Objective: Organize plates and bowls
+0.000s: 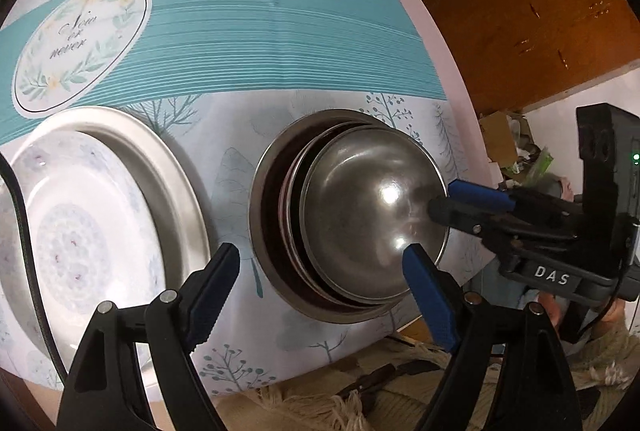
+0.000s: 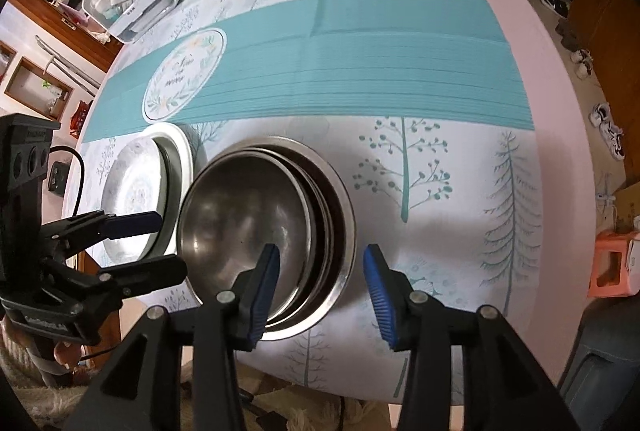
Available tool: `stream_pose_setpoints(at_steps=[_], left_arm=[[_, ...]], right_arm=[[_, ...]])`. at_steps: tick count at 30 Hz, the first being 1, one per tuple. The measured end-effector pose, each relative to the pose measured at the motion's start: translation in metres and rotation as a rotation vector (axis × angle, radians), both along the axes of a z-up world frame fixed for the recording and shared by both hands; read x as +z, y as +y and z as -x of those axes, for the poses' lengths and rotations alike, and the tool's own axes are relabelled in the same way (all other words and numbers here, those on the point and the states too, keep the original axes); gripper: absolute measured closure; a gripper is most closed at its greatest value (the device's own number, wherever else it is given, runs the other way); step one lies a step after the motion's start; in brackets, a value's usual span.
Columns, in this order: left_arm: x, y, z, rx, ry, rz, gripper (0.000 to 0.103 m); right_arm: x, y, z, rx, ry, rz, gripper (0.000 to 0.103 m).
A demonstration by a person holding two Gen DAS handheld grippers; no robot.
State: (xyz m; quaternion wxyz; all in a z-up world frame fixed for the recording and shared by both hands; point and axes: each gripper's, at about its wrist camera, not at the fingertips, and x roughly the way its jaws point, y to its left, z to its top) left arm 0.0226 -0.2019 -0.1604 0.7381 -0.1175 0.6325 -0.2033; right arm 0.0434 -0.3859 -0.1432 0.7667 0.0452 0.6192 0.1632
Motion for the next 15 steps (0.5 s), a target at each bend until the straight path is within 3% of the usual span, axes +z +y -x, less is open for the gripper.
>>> stream_pose_setpoints(at_steps=[15], left_arm=[[-0.025,-0.005,-0.012,0.027,0.091,0.024,0.032]], right_arm=[[-0.023,-0.003,-0.009,-0.024,0.099,-0.043,0.059]])
